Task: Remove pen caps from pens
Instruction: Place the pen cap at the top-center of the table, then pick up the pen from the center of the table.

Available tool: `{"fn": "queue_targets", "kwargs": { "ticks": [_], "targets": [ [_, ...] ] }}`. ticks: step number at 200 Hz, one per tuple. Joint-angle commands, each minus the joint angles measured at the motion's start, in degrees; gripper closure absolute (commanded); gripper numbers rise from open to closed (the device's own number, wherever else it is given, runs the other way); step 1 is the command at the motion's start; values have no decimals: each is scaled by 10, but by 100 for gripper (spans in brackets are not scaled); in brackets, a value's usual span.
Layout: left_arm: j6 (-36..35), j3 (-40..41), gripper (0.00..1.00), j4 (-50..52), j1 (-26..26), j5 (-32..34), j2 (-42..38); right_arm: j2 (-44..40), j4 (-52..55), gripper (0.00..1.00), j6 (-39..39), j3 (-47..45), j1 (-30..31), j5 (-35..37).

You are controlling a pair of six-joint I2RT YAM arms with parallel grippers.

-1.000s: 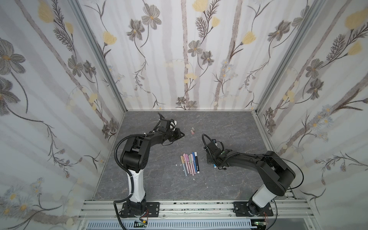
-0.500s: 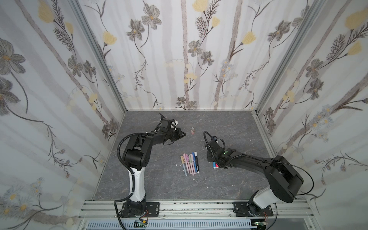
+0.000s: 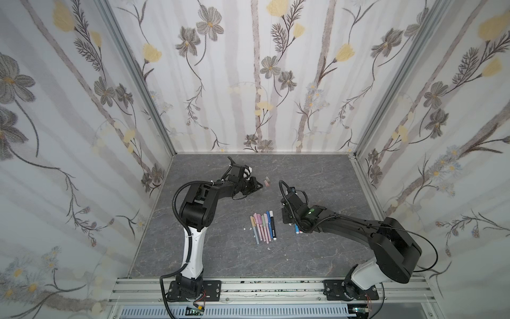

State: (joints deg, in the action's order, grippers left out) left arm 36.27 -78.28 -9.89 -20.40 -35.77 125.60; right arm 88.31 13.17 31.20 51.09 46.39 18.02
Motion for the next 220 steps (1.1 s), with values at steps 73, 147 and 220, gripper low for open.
{"fn": "queue_targets", "kwargs": {
  "ticks": [73, 147, 220],
  "targets": [
    [-2, -36, 67, 9, 2, 25, 40, -14, -35, 68, 18, -32, 36, -25],
    [-5, 24, 65, 1, 19, 18, -47, 42, -68, 68, 45, -12, 66, -66],
    [-34, 113, 65, 29, 55, -5, -190, 104, -45, 69, 60, 23, 69, -63]
  ]
}}
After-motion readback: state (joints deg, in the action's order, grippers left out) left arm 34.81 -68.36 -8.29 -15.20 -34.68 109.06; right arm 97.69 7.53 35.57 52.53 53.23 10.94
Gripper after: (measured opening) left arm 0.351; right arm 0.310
